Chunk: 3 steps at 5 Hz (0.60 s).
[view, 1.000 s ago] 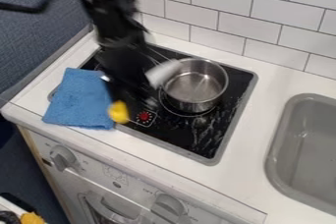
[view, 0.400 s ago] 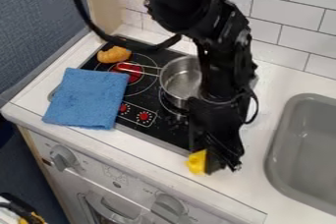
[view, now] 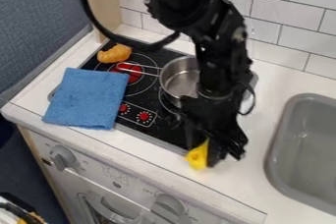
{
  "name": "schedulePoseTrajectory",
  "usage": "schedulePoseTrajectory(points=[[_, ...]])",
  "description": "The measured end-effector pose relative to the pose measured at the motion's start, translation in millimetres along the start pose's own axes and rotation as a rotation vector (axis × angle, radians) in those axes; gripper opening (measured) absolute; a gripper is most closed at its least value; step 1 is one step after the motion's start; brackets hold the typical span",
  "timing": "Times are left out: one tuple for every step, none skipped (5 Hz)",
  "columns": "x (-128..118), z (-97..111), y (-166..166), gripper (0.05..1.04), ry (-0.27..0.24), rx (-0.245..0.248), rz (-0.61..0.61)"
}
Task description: Put the knife on the right bottom corner of the stove
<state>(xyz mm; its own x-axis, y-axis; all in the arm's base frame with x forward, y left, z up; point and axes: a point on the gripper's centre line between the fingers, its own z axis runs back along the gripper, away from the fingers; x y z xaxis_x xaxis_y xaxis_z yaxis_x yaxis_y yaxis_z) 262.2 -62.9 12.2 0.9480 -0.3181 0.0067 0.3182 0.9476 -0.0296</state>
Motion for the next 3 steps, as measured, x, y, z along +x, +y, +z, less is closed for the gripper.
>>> schedulePoseTrajectory(points=[[-2.7,-0.9,5.4,0.462,0.007,0.009,0.052],[-6.5,-0.7,9.5,0.542,0.021,0.026,0.072],[-5.8,-0.4,8.2,0.847,0.018,0.018,0.066]])
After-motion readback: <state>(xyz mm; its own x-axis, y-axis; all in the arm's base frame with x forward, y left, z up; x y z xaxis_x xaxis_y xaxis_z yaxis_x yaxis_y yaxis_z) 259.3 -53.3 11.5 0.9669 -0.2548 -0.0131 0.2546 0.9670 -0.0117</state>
